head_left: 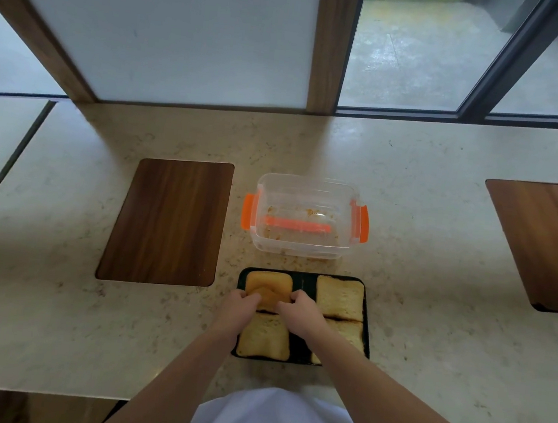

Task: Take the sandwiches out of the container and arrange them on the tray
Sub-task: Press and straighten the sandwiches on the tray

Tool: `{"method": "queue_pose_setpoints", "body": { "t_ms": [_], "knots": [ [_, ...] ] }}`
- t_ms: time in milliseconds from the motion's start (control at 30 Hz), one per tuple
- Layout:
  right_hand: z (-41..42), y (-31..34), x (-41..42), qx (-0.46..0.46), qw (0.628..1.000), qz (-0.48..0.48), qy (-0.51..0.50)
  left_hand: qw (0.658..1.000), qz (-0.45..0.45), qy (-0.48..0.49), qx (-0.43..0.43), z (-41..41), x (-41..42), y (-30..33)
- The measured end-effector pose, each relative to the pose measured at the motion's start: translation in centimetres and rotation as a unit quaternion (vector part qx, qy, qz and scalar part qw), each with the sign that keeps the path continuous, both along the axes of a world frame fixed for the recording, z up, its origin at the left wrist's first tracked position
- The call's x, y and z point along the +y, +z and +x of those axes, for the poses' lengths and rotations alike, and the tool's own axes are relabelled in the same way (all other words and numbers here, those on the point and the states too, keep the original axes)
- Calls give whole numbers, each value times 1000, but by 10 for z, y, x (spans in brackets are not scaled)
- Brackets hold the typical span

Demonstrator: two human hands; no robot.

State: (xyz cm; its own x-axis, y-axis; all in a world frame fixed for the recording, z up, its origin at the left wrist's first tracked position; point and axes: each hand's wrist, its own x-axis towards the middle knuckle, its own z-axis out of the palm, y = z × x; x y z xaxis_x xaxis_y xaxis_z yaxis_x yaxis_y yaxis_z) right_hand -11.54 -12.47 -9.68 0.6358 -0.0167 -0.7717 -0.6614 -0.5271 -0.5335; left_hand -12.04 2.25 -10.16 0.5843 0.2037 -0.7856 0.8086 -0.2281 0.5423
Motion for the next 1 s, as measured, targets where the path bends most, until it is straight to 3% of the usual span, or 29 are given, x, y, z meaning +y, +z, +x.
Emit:
{"method": "queue_pose_setpoints", "body": {
  "t_ms": [333, 467, 567, 700, 800, 1000],
  "knots": [
    [-1, 3, -6, -2, 1000, -4, 4, 999, 16, -23, -16, -1, -7, 2],
    [-4, 4, -14, -66, 998, -21, 2, 978, 122, -74, -154, -10, -13, 10],
    [-5, 6, -36, -162, 982, -98, -25, 959, 139, -118, -219, -10, -34, 20],
    [-4, 5, -71, -128, 979, -159, -22, 966, 83, -158, -188, -3, -68, 28],
    [-8, 4, -86, -86, 985, -145, -24, 964, 79, -195, -165, -1, -86, 25],
    [-15, 0, -96, -86, 983, -159, -28, 966, 66, -212, -129, 10, -104, 19]
  ]
}}
